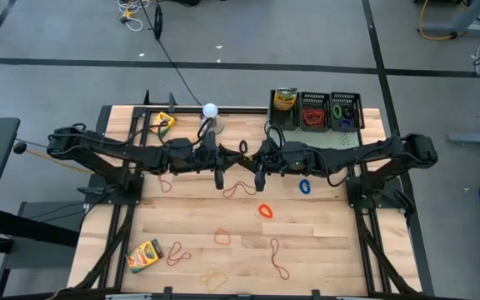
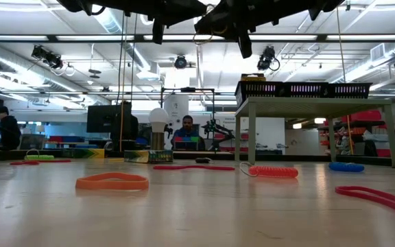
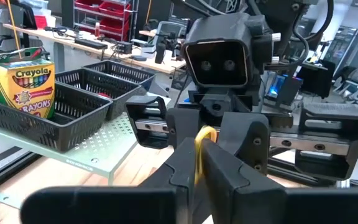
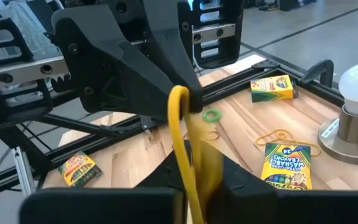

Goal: Pick & Place Office Desk Supplies
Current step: Put the middle yellow rubber band into the middle basket on the shelf

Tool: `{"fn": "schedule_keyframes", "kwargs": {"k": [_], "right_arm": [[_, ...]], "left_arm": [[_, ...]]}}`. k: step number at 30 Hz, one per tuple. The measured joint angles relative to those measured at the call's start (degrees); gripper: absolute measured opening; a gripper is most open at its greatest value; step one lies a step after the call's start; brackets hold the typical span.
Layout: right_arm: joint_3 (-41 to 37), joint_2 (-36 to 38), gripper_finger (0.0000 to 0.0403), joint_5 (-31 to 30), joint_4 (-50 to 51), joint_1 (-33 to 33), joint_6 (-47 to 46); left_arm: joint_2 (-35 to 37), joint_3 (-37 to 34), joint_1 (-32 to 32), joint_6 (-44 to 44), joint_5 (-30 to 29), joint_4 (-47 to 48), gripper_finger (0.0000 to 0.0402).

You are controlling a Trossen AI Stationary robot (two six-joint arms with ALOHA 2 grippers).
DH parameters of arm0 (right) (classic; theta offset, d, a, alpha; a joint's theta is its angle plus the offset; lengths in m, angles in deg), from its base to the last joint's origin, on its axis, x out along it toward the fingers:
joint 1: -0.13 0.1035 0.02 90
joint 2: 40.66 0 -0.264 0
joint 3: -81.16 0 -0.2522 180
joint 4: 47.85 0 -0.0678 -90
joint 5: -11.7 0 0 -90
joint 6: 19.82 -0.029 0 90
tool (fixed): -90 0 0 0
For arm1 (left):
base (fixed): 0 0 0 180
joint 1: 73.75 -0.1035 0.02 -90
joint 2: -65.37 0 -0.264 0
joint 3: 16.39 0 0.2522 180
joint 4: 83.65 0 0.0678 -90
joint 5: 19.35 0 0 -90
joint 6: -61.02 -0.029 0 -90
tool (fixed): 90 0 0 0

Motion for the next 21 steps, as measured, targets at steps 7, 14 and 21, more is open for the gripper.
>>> {"fn": "schedule_keyframes", "kwargs": {"k": [7,14,21], "right_arm": [[0.0,0.0,0.0017,-0.2,0.0,0.0,0.8],[0.0,0.0,0.0063,-0.2,0.0,0.0,1.2],[0.0,0.0,0.0076,0.1,0.7,0.0,2.7]], "left_arm": [[0.0,0.0,0.0,1.8,-0.5,0.0,0.0052],[0.0,0.0,0.0,1.8,0.0,0.0,0.0018],[0.0,0.0,0.0,1.0,0.4,0.1,0.0006]]}}
